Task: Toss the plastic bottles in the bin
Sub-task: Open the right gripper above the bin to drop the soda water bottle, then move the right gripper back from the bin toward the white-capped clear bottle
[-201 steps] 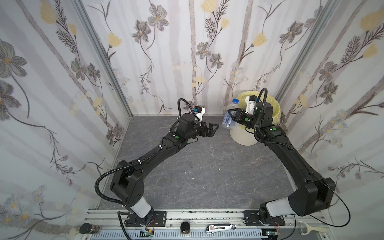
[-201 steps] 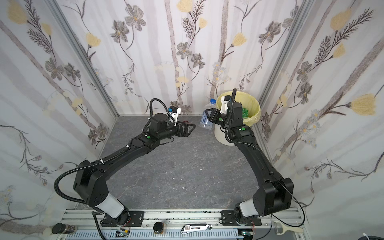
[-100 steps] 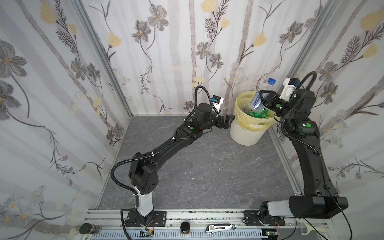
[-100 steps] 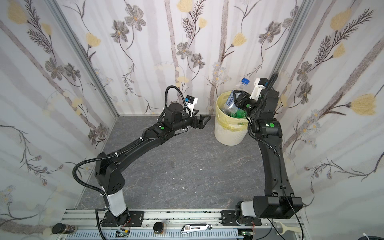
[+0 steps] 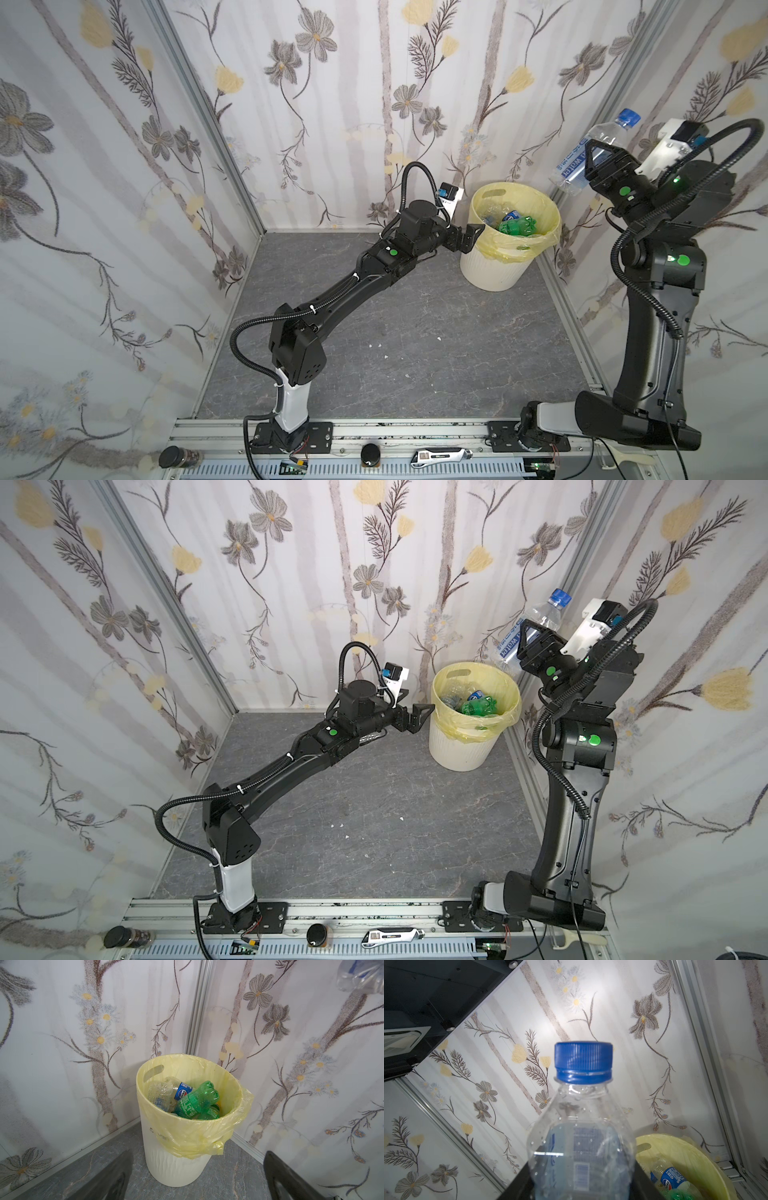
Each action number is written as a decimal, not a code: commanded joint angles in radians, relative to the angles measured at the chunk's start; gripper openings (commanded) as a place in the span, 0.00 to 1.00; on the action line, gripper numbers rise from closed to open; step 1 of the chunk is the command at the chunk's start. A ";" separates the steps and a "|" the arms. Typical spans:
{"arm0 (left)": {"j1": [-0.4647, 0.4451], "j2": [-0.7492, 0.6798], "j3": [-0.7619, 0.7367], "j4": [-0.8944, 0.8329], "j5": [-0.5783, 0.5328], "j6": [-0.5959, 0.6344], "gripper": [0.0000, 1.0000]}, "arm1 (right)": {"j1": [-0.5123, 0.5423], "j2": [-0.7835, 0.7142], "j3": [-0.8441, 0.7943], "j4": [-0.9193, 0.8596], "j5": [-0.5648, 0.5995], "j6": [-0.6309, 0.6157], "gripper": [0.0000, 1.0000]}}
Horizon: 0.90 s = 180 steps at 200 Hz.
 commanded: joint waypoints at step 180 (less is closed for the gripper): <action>0.006 -0.019 -0.059 -0.003 -0.031 0.017 1.00 | 0.062 0.258 -0.084 -0.089 0.074 -0.036 1.00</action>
